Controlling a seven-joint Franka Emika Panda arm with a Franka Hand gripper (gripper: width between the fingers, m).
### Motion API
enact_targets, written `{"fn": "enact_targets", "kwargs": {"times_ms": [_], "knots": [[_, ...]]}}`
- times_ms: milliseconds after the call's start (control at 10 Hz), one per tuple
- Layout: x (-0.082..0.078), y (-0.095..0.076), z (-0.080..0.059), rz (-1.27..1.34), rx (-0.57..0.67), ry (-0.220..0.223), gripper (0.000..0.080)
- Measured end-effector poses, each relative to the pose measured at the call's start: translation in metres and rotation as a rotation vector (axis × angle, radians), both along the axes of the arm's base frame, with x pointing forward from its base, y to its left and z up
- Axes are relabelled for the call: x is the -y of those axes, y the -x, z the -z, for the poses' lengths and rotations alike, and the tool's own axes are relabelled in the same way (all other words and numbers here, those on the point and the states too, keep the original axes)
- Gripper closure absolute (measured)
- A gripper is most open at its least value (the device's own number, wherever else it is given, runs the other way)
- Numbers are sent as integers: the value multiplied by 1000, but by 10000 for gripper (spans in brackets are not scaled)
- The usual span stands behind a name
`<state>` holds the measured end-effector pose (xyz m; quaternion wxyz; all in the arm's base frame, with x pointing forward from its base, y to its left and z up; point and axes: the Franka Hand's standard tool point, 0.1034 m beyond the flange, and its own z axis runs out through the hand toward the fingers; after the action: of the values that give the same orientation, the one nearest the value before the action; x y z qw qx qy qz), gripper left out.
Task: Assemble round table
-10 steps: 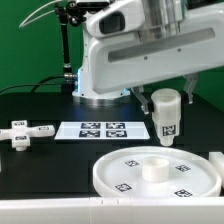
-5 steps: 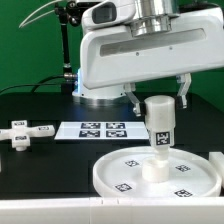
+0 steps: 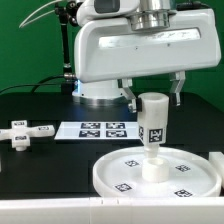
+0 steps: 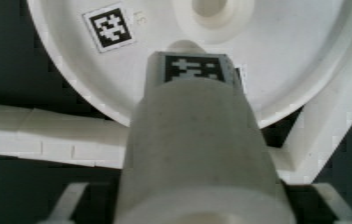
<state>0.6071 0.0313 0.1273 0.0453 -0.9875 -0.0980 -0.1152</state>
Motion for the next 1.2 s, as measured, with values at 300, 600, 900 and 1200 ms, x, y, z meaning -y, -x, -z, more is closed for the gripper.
{"fn": "enact_targets", "kwargs": {"times_ms": [300, 600, 900, 1200], "knots": [[-7, 12, 9, -59, 30, 27, 390], [-10, 22, 16, -66, 17, 28, 390], [-18, 25, 20, -74, 9, 25, 390], [-19, 25, 22, -77, 7, 25, 390]]}}
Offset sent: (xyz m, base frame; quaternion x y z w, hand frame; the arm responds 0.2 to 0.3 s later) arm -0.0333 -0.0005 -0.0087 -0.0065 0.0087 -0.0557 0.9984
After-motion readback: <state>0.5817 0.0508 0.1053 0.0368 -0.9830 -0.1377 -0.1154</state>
